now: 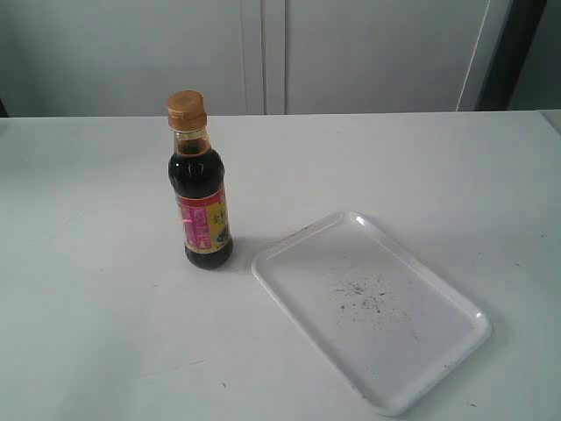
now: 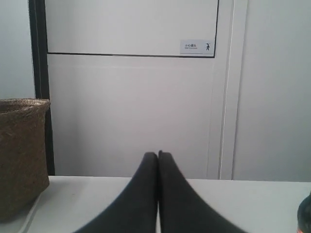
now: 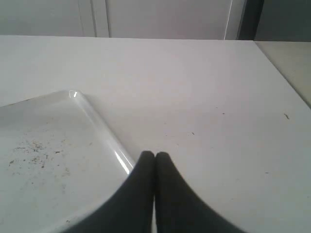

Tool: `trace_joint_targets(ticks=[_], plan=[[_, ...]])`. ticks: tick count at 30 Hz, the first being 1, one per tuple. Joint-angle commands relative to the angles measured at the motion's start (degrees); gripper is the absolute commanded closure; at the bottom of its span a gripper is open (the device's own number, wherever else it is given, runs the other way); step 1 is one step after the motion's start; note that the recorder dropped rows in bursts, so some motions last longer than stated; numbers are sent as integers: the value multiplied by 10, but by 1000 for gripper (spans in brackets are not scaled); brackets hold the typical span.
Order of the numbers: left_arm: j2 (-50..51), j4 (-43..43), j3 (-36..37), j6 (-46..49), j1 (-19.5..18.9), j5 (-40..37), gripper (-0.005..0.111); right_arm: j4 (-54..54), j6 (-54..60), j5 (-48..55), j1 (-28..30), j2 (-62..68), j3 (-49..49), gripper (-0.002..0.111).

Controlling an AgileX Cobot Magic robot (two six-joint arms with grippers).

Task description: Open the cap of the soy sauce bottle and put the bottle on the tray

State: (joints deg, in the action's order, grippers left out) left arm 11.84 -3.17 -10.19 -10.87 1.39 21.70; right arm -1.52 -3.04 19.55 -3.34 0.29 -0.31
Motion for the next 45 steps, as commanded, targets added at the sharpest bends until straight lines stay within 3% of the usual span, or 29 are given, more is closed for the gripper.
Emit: trace_joint_targets(ticks=[1,5,9,16,21,28,33,37,45], plan=[[88,-70,-57,-34,-1,9,107,-1,-4,-3,0,-3,3,108],[169,-159,-105,-101,-1,24,107,-1,-4,-3,0,-3,3,108],[243,-213,-127,-164,-1,106,107,-1,-4,-3,0,-3,3,108],[374,-387,-178,-340,-1,238,107,-1,-4,-3,0,-3,3,108],[453,-457,-217,-373,-1,323,107,-1,-4,-3,0,-3,3,108],[514,-495,-261,-405,2,340,107,-1,-4,-3,0,-3,3,108],[547,-517,-301,-414,47,339,105,-1,-4,-3,0,-3,3,108],[578,-521,-337,-397,92,315,84,-1,-4,-3,0,-3,3,108],[639,-521,-385,-397,154,312,22,-1,-4,-3,0,-3,3,108]])
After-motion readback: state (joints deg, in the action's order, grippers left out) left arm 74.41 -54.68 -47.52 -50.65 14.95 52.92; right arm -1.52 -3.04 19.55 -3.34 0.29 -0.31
